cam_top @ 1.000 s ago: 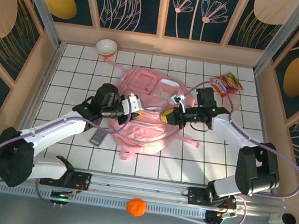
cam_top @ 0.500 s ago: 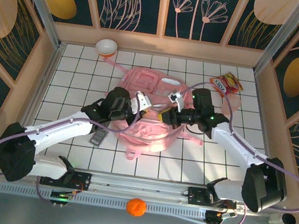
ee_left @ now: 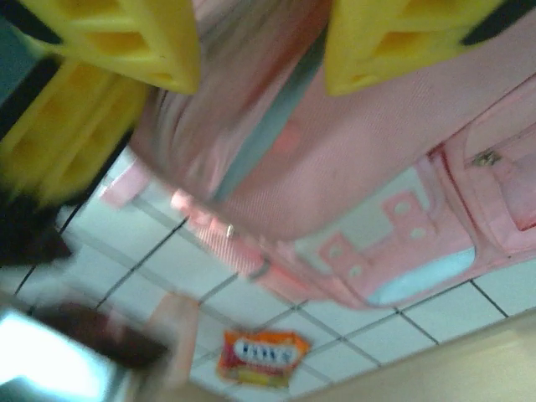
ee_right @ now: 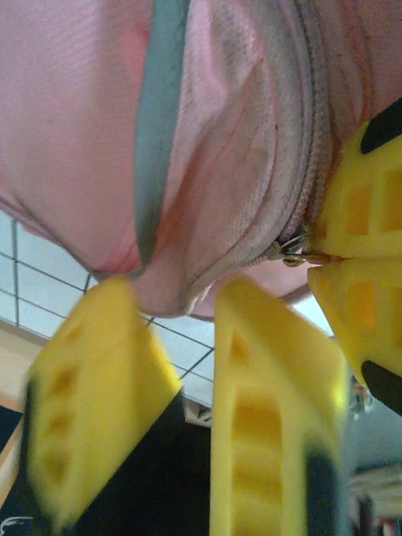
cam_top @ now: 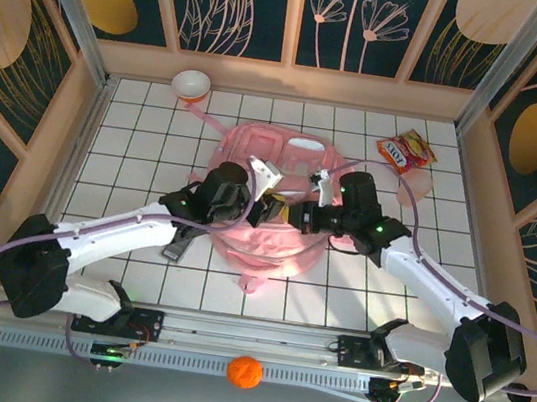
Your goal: Pack the student bag
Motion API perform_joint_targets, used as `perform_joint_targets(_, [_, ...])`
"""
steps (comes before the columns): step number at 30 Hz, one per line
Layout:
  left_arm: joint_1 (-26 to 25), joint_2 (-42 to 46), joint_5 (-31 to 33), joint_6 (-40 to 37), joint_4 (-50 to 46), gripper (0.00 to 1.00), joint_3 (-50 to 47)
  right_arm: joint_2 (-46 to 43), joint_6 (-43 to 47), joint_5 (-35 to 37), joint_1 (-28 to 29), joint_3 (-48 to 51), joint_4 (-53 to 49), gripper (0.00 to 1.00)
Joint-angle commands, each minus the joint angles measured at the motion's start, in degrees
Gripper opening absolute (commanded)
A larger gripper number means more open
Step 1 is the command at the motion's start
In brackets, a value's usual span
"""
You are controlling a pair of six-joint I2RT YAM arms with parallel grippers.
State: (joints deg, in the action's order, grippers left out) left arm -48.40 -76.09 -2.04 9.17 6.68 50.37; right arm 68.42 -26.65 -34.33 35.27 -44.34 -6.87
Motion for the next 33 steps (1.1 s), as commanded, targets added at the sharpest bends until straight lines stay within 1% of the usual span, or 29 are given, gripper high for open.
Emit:
perform_joint_targets(1, [-0.3, 4.2, 0.2, 10.9, 2.6, 0.47, 1.0, -0.6, -11.4, 3.0, 4.7, -2.6, -1.8, 0.0])
perform_joint_targets(3, [-0.2, 5.4, 0.4, 16.0, 1.0, 0.49, -0.1, -0.8, -15.6, 7.1, 6.8, -3.3, -3.9, 0.0])
perform_joint_targets(4, [-0.3, 5.8, 0.7, 18.7, -0.1, 0.49, -0.6, -0.7, -19.1, 9.0, 7.4, -3.3, -5.0, 0.0])
perform_joint_targets(7, [-0.3, 6.6, 0.7, 24.8, -2.9, 0.48, -1.9, 0.7, -25.4, 9.9, 8.0, -3.5, -8.2, 0.0])
perform_joint_targets(9, [-0.3, 7.1, -0.6, 27.0, -3.5, 0.46, -3.2, 1.6, -28.0, 10.5, 8.1, -3.7, -9.5, 0.0])
perform_joint_targets(11, [-0.3, 7.7, -2.1, 28.6, -3.8, 0.45, -4.5, 2.0, -29.8, 10.1, 8.1, -3.1, -8.3, 0.0])
perform_joint_targets(13, [-0.2, 8.4, -4.4, 29.3, -4.4, 0.45, -5.9, 2.3, -32.0, 9.1, 8.1, -2.9, -6.3, 0.0])
perform_joint_targets(16, [-0.3, 10.3, -5.4, 29.9, -6.6, 0.45, -8.0, 3.3, -33.4, 7.2, 8.2, -3.9, -5.7, 0.06])
perform_joint_targets(18, [-0.3, 12.0, -5.1, 30.2, -6.9, 0.46, -9.8, 3.6, -33.0, 7.1, 8.1, -4.6, -7.2, 0.13])
perform_joint_targets(21, [-0.3, 13.4, -5.7, 29.8, -7.0, 0.45, -11.6, 3.7, -32.0, 6.9, 6.9, -4.8, -10.8, 0.31])
perform_joint_targets(23, [-0.4, 13.2, -6.6, 29.2, -7.6, 0.45, -11.9, 3.6, -31.2, 6.2, 5.8, -4.8, -12.3, 0.37])
perform_joint_targets(25, [-1.1, 12.9, -6.6, 28.1, -8.9, 0.45, -12.0, 3.1, -30.5, 5.7, 4.7, -5.0, -13.5, 0.4])
perform_joint_targets(28, [-1.9, 12.4, -6.0, 26.3, -11.5, 0.45, -11.2, 2.4, -28.8, 5.0, 2.5, -5.8, -16.2, 0.42])
perform_joint_targets(33, [-3.0, 10.4, -6.1, 27.2, -11.9, 0.46, -9.6, 0.7, -28.2, 2.9, -1.7, -5.8, -16.4, 0.44])
